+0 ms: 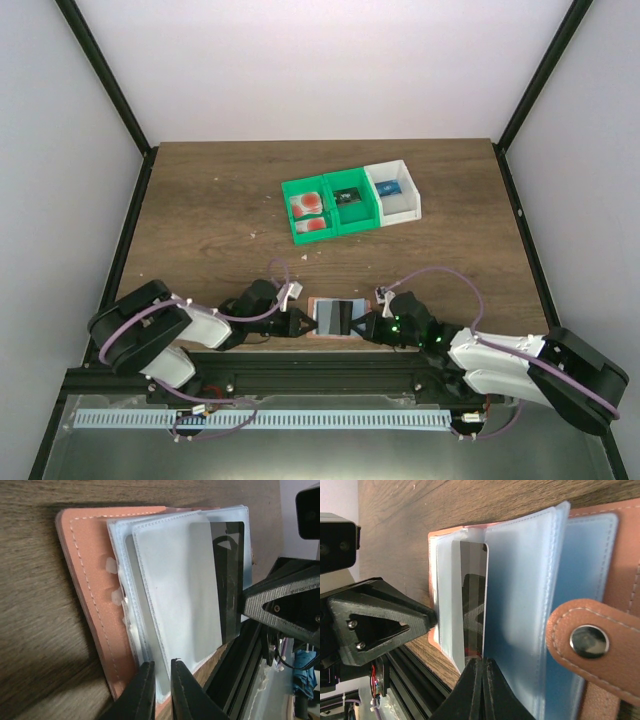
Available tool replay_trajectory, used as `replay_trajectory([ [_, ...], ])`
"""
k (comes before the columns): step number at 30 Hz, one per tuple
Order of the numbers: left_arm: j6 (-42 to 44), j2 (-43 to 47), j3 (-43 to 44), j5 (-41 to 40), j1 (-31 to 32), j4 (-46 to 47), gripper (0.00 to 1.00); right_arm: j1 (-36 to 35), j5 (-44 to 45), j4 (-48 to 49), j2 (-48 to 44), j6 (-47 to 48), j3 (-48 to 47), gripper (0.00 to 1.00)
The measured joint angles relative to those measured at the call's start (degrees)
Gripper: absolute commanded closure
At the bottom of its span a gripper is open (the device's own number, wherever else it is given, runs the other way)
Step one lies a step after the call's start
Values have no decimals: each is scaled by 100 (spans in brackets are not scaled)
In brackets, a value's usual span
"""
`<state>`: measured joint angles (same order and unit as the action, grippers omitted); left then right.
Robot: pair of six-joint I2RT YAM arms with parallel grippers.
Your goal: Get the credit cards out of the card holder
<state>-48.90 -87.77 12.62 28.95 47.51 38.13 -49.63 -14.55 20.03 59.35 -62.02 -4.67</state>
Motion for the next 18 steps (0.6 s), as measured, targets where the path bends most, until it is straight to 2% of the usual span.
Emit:
replay_trajectory([
  [5,-9,627,238,-173,136,-892,85,0,2,-35,0,2,0,100],
  [9,11,1016,535,-295,175,-1263,83,2,13,-70,-15,0,0,100],
  [14,7,1058,634,-323,179,-1318,85,2,24,-162,-140,2,0,100],
  [18,-146,570,538,-125,179,-748,87,2,22,-164,-153,2,0,100],
])
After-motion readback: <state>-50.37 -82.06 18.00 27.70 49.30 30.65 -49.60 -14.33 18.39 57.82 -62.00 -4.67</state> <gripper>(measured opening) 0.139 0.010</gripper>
